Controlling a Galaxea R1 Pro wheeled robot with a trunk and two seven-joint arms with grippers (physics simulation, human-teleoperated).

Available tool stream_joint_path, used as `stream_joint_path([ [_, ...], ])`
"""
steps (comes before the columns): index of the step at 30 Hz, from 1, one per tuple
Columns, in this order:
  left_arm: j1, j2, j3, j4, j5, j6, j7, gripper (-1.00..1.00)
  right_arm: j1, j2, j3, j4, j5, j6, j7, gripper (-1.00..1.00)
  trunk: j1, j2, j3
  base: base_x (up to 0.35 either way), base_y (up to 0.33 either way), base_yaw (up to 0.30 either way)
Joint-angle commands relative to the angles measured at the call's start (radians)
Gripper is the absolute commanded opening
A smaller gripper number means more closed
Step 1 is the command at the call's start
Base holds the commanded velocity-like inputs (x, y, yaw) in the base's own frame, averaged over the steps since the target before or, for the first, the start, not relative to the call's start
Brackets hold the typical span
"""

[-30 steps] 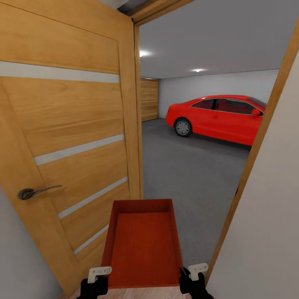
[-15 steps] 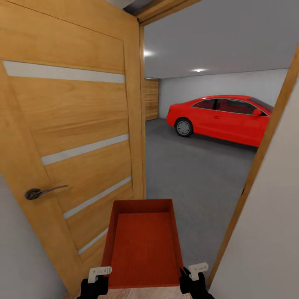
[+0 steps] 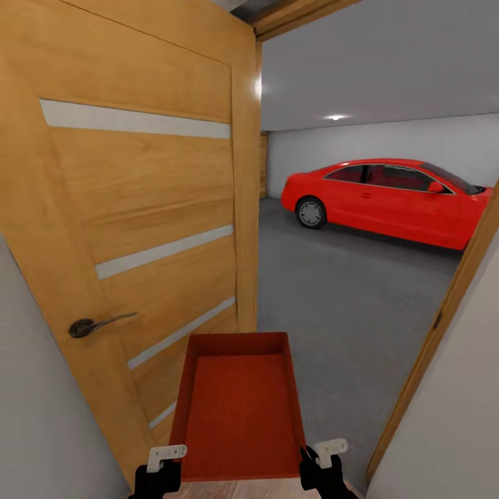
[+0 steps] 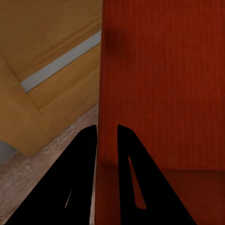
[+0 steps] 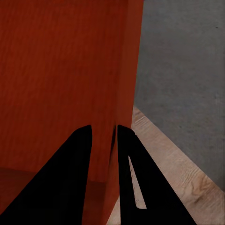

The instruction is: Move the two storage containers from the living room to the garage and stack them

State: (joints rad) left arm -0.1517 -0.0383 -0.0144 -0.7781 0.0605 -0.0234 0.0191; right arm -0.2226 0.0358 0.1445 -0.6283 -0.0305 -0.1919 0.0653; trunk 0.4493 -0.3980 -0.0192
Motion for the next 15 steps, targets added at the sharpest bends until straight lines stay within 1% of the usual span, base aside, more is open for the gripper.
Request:
stream_joint_path([
  [1, 0.000, -0.029, -0.027, 0.000, 0.005, -0.003, 0.002, -1.00, -0.001, 0.007, -0.012, -0.001, -0.009, -0.003, 0.009, -1.00, 0.001, -0.002, -0.002, 0.077, 0.251, 0.000],
  [4, 0.000, -0.029, -0.027, 0.000, 0.005, -0.003, 0.002, -1.00, -0.001, 0.007, -0.011, -0.001, -0.009, -0.003, 0.008, -1.00, 0.001, -0.002, -0.002, 0.063, 0.197, 0.000],
  [8, 0.000, -0.029, -0.027, 0.000, 0.005, -0.003, 0.002, -1.00, -0.001, 0.007, -0.011, -0.001, -0.009, -0.003, 0.009, -1.00, 0.001, -0.002, -0.002, 0.013, 0.038, -0.006],
  [11, 0.000, -0.029, -0.027, 0.000, 0.005, -0.003, 0.002, -1.00, -0.001, 0.007, -0.011, -0.001, -0.009, -0.003, 0.009, -1.00, 0.001, -0.002, -0.002, 0.001, 0.004, -0.172],
  [15, 0.000, -0.029, -0.027, 0.000, 0.005, -0.003, 0.002, -1.00, -0.001, 0.007, -0.011, -0.001, -0.009, -0.002, 0.008, -1.00, 0.001, -0.002, -0.002, 0.000, 0.001, -0.257],
])
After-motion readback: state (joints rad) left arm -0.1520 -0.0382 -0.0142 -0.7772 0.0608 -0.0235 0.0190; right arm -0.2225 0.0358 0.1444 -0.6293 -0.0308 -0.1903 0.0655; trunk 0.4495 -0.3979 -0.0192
